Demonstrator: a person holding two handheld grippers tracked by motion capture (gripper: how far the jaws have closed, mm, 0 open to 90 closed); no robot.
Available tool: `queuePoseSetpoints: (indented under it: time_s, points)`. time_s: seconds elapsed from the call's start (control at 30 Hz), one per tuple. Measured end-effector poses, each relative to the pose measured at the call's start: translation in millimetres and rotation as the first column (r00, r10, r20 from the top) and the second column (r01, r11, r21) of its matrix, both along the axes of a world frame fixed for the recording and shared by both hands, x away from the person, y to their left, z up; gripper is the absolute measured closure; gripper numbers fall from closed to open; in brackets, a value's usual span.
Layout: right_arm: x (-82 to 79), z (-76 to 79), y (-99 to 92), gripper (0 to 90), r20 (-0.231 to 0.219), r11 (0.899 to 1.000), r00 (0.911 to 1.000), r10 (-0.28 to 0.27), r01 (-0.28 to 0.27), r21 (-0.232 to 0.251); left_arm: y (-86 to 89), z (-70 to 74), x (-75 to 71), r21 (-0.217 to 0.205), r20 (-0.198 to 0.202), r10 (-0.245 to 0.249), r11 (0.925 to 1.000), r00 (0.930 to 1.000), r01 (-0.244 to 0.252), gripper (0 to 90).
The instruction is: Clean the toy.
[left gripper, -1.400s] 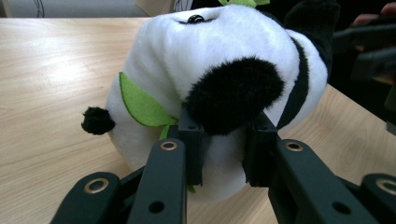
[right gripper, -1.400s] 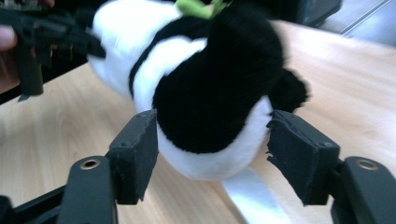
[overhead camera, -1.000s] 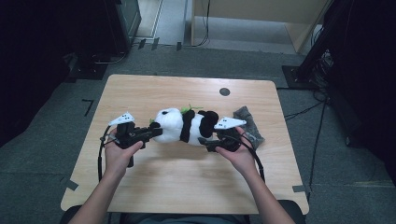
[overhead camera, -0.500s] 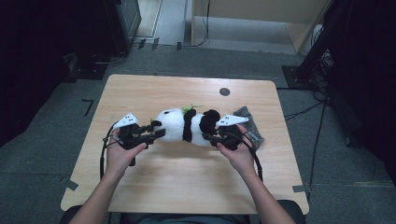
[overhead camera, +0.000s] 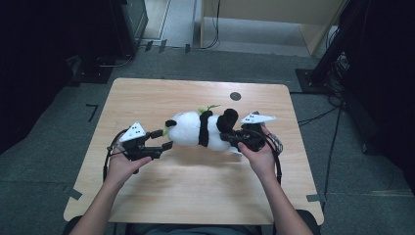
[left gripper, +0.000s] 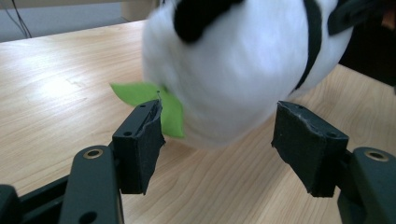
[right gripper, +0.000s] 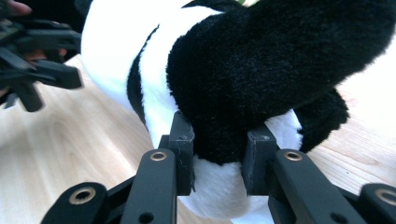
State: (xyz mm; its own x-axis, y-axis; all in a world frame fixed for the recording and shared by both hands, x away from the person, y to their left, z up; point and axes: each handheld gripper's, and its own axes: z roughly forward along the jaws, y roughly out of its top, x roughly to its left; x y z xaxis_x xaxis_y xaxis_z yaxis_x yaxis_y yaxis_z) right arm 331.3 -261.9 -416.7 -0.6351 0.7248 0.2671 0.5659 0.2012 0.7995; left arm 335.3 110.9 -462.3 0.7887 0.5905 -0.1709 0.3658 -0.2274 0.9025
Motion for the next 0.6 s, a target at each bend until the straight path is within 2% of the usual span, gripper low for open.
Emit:
queuePoseSetpoints:
  time_s: [0.1,0.2,0.3,0.43,0.5,0.53,0.6]
  points:
    - [-2.2,6.5,0.1,70.7,0.004,1.0,0.9998,0.019,-0.019,0.012,-1.5,-3.6,0.9,-0.018,-0.007,-0.006,0.9998,1.0,0.006,32.8]
    - [-4.5,11.8,1.5,70.7,0.004,0.999,0.9991,0.041,-0.041,0.024,-2.8,-3.6,0.6,-0.017,0.013,-0.008,0.9998,0.9999,0.008,29.4]
    - [-5.8,14.5,2.8,71.1,-0.012,0.996,0.9969,0.078,-0.077,0.047,-4.6,-4.1,0.8,-0.033,0.006,-0.018,0.9993,0.9998,0.018,26.4]
    - [-7.8,18.2,8.8,71.5,-0.012,0.994,0.9947,0.102,-0.102,0.041,-10.5,-4.9,1.2,-0.001,0.003,-0.002,1.0,1.0,0.002,25.5]
    - [-7.8,19.3,11.4,71.8,-0.017,0.992,0.993,0.117,-0.116,0.046,-12.2,-3.9,1.4,0.014,-0.007,0.008,0.9999,0.9999,-0.008,27.1]
    - [-7.7,19.7,12.4,72.0,-0.017,0.992,0.993,0.117,-0.116,0.044,-12.8,-2.3,1.2,0.026,-0.007,0.014,0.9996,0.9999,-0.014,30.2]
    - [-7.1,20.1,13.7,71.7,-0.02,0.992,0.9925,0.12,-0.119,0.044,-12.3,1.6,2.1,0.02,-0.03,0.017,0.9997,0.9994,-0.016,39.2]
